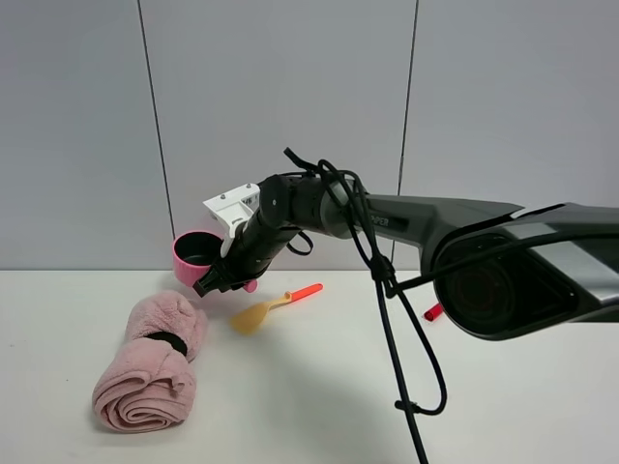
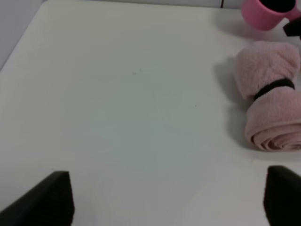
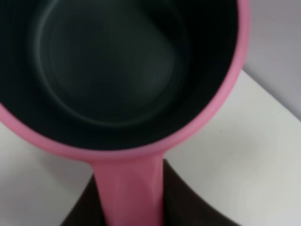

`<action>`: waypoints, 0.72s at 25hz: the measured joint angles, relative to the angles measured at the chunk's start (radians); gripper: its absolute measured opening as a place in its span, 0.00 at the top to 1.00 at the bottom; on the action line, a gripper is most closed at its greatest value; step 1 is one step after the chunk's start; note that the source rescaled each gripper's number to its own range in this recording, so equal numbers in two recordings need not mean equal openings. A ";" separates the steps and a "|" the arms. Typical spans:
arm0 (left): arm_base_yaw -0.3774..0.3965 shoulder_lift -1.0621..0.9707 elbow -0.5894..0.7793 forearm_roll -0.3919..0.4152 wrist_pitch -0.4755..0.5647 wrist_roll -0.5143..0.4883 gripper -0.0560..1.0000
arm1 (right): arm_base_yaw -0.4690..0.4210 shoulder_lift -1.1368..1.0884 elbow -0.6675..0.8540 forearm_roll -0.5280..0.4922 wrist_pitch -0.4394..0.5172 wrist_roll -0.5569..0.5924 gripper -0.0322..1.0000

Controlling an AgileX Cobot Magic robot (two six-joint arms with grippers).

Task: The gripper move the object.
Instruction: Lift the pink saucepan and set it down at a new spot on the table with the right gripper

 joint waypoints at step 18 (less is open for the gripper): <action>0.000 0.000 0.000 0.000 0.000 0.000 0.00 | -0.011 0.018 0.001 0.001 -0.029 0.000 0.71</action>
